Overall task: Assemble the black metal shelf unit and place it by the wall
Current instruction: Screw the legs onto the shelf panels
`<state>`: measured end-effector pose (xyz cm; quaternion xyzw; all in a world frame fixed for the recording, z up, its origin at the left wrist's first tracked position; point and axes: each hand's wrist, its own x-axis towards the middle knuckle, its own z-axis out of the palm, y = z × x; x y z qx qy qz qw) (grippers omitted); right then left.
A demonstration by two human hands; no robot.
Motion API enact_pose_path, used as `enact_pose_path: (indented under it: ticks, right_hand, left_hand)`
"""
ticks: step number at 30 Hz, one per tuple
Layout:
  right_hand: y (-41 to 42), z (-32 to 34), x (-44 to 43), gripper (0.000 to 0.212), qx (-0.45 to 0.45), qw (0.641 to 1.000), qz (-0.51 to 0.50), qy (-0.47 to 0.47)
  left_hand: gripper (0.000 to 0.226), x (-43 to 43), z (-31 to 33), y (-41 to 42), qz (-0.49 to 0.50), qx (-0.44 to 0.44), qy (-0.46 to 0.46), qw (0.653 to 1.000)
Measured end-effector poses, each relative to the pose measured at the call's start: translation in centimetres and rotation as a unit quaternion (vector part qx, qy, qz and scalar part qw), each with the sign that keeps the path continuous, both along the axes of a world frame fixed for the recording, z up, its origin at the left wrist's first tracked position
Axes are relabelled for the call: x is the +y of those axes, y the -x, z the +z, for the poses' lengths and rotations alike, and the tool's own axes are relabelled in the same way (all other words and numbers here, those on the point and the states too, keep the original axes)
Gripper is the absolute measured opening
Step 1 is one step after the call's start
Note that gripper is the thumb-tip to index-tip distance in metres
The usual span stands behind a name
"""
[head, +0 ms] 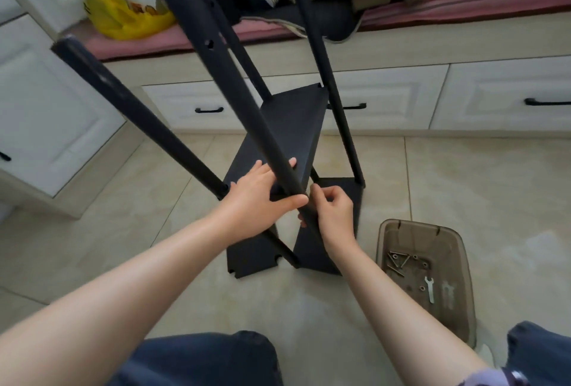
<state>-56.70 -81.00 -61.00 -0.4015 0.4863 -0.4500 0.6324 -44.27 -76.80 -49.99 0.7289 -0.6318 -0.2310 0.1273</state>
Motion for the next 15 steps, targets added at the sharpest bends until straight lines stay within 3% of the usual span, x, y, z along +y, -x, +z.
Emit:
enact_pose_path:
  ticks: [5, 15]
  right_hand:
    - [-2.6, 0.6, -0.4, 0.026, 0.019, 0.999, 0.04, 0.0]
    - [-7.7, 1.6, -2.1, 0.019, 0.075, 0.989, 0.112, 0.057]
  left_hand:
    - [0.073, 0.1, 0.3, -4.3, 0.005, 0.057, 0.009, 0.998]
    - [0.066, -0.2, -0.7, -10.7, 0.047, 0.087, -0.003, 0.995]
